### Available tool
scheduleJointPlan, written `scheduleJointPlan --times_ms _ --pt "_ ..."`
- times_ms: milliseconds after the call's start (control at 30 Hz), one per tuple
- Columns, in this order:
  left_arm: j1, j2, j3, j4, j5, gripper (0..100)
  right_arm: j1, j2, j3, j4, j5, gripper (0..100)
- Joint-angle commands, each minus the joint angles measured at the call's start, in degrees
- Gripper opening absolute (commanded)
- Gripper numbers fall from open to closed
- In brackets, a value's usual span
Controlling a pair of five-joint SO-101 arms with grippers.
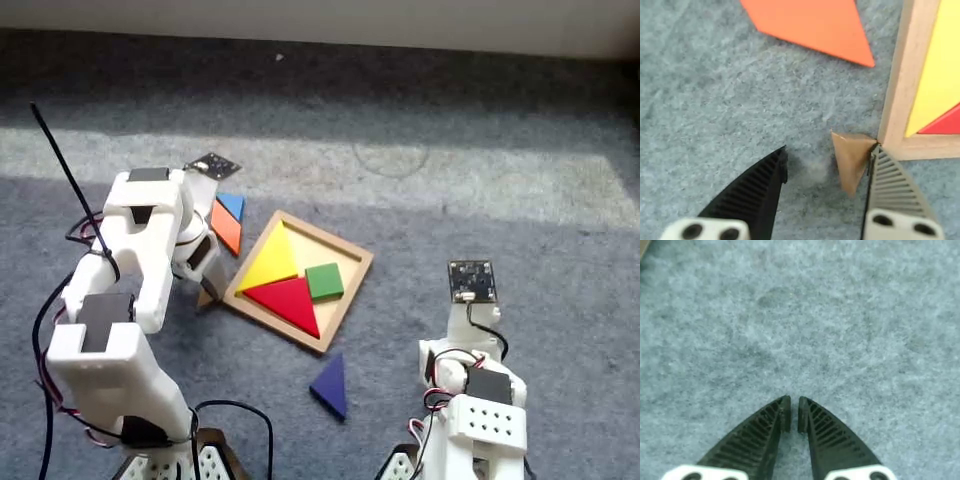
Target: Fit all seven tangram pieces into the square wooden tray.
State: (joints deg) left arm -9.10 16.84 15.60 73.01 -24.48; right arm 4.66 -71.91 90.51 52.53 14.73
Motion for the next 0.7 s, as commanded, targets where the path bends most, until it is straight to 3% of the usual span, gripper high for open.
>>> scheduleJointPlan --times_ms 0,400,667 --pt "2.0 -0.1 -0.4 -1.1 1.8 19 0.6 -0.8 -0.3 -1.1 0.6 3.5" --pt "6.7 0.0 0.1 -0.7 2.0 14 0.6 -0.8 -0.2 -1.1 0.6 3.5" --pt "7.0 -0.7 -0.2 0.7 1.8 1 0.6 -0.8 -0.1 -1.1 0.6 3.5"
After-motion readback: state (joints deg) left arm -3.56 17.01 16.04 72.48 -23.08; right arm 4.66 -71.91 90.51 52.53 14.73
